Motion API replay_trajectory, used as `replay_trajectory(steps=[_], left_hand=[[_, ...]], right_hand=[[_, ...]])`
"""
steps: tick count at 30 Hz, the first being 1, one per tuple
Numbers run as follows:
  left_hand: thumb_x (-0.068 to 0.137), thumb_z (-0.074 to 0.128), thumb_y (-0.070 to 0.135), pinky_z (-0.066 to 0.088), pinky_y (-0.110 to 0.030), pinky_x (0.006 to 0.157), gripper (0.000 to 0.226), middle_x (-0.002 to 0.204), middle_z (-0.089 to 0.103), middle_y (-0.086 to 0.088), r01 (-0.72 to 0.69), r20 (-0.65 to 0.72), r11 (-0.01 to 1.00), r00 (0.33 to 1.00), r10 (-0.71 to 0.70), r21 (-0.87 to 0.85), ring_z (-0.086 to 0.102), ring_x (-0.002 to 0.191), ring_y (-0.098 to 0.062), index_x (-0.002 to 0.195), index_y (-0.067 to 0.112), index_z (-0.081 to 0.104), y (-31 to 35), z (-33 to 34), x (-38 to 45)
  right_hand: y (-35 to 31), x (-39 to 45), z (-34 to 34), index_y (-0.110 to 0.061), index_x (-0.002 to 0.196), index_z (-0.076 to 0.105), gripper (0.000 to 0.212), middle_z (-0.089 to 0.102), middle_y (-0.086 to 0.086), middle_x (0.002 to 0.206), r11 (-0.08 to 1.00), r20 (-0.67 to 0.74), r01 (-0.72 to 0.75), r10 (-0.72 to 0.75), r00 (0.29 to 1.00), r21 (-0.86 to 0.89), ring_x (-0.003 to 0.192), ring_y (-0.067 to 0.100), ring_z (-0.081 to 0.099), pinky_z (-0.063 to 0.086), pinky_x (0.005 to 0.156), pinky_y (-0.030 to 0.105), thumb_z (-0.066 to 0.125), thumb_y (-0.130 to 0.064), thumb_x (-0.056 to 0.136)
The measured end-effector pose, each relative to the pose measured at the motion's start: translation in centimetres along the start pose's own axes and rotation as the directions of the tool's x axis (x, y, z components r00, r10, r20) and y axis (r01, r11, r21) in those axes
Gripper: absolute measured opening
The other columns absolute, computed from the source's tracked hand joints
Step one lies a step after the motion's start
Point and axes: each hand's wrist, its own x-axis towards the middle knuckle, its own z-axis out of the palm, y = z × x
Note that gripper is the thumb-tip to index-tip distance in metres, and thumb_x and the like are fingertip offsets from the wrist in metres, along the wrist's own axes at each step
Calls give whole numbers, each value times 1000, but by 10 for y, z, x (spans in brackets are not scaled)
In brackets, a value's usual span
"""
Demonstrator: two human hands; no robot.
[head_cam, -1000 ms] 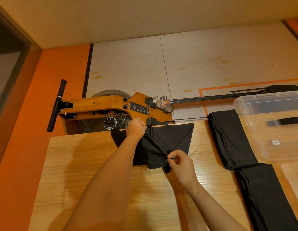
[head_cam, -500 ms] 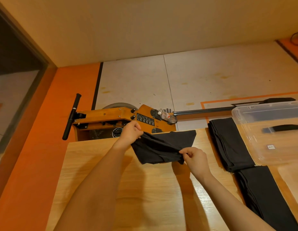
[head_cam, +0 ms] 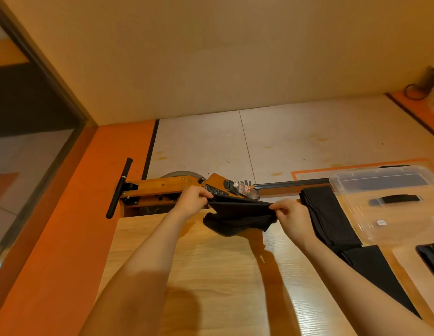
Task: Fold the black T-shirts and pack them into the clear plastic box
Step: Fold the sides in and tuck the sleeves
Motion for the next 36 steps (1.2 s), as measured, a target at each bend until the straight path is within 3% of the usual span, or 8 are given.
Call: replay_trajectory(steps=[2, 5, 8, 14, 23, 27, 32, 36], left_hand=[[93, 51, -1, 45, -16, 66, 29, 100, 63, 1, -24, -4, 999, 1000, 24, 45, 58, 78, -9, 110, 12, 71, 2, -7, -4], [92, 55, 1, 44, -14, 53, 28, 93, 64, 3, -63, -12, 992, 998, 65, 106, 57, 66, -8, 109, 14, 72, 4, -18, -11], [89, 67, 11, 55, -29, 69, 16, 87, 68, 1, -90, -40, 991, 995, 94, 96, 63, 77, -16, 102, 15, 74, 9, -31, -18], [89, 67, 14, 49, -24, 79, 12, 93, 68, 6, -88, -101, 996, 991, 88, 5, 62, 89, -9, 99, 14, 74, 14, -52, -28], [84, 72, 16, 47, -21, 71, 8, 88, 67, 1, -65, -227, 983, 974, 25, -169, 61, 86, -10, 92, 17, 70, 13, -69, -37], [85, 70, 10, 40, -15, 75, 24, 84, 66, -3, -93, -247, 962, 969, 28, -256, 62, 86, -10, 107, 19, 63, 13, -75, -40], [87, 69, 12, 44, -17, 73, 15, 90, 66, 4, -79, -261, 980, 965, 29, -181, 59, 87, -7, 101, 17, 71, 9, -80, -31], [86, 70, 14, 50, -27, 80, 11, 90, 68, 0, -52, -292, 976, 956, -11, -210, 63, 88, -14, 97, 16, 71, 10, -86, -14]], right_hand=[[-6, 4, -7, -9, 104, 74, 23, 68, 2, 100, 1000, -25, 7, -6, 1000, 27, 91, 10, 59, 40, 75, 7, 59, 1, 91], [-16, 10, -19, -11, 101, 75, 22, 69, -1, 96, 993, -51, 6, 0, 999, 114, 88, 7, 61, 42, 74, 6, 59, 1, 91], [-27, 15, -30, -14, 95, 72, 22, 68, -4, 90, 961, -47, -23, 37, 998, 276, 86, 5, 64, 52, 75, 15, 60, 3, 90], [-42, 18, -40, -9, 105, 63, 20, 68, 2, 91, 848, -28, -96, 129, 991, 521, 86, 10, 67, 52, 64, 13, 63, 4, 89], [-58, 29, -49, -11, 109, 64, 25, 72, 3, 93, 827, 1, -68, 81, 997, 558, 88, 9, 70, 54, 71, 16, 65, 3, 88], [-64, 34, -46, -11, 109, 64, 25, 72, 6, 95, 820, 13, -75, 82, 997, 567, 90, 12, 69, 54, 74, 19, 65, 2, 88], [-69, 46, -39, -11, 107, 64, 24, 72, 6, 93, 814, 19, -84, 89, 996, 575, 89, 12, 69, 55, 80, 22, 65, 3, 88], [-77, 68, -39, -8, 110, 64, 25, 71, 2, 90, 831, 9, -71, 80, 997, 551, 85, 7, 68, 53, 69, 13, 66, 4, 88]])
